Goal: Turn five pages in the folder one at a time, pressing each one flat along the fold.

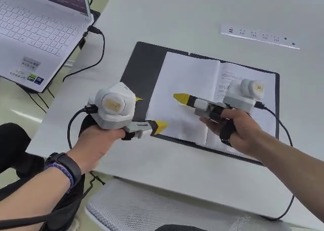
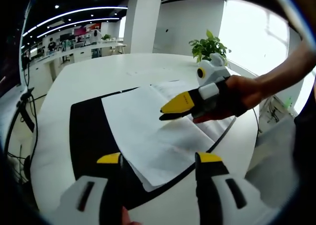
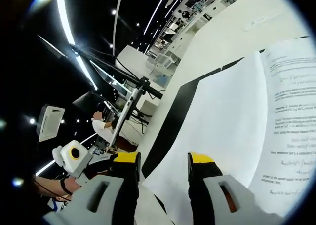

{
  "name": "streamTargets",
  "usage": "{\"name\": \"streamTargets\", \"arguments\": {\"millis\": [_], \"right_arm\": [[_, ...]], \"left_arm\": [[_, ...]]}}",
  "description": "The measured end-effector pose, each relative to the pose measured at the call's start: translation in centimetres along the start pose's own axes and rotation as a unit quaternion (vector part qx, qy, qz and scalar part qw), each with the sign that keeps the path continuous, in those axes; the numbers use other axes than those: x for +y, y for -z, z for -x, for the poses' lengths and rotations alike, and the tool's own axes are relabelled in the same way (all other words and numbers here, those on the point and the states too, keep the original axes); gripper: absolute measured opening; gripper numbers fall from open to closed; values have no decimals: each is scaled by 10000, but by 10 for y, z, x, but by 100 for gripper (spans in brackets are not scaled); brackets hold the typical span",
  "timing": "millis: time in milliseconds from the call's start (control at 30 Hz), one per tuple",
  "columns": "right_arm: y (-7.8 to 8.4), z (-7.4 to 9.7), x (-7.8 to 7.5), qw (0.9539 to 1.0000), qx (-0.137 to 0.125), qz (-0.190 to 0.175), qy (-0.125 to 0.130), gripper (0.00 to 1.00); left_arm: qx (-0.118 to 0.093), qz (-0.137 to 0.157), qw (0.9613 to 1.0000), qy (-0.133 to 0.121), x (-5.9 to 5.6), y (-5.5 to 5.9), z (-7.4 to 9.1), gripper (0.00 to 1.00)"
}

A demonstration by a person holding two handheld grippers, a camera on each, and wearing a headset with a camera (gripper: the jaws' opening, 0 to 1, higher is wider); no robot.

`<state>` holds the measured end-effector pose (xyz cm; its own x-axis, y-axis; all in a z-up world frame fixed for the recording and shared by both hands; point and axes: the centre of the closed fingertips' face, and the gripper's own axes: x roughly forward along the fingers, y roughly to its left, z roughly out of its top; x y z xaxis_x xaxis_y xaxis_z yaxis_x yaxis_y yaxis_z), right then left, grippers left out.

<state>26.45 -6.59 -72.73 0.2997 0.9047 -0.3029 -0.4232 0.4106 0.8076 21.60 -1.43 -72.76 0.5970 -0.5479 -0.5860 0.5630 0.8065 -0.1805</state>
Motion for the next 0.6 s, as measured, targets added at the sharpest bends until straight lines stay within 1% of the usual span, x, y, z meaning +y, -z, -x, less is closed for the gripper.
{"name": "streamTargets", "arguments": {"millis": [67,133,267,433,567,600], "right_arm": [[-3,9,-1,10000,-63,-17,54,37],[-6,16,-1,9999,-111,-15,114,37],[-14,34,1,9995,-217,100,196,37],[-23,56,-4,9987,-376,133,331,38],[-29,71,-14,9976,-522,108,436,38],[-29,74,-17,9974,-545,101,459,38]], "left_arm": [[-12,53,10000,77,-2,-1,-5,51],[-22,3,9999,125,-4,-2,-10,46],[47,-60,9998,160,-5,4,-19,35],[202,-72,9998,4,2,20,-28,17],[343,-74,9993,-87,7,34,-32,10],[351,-84,9993,-123,8,36,-32,8]]}}
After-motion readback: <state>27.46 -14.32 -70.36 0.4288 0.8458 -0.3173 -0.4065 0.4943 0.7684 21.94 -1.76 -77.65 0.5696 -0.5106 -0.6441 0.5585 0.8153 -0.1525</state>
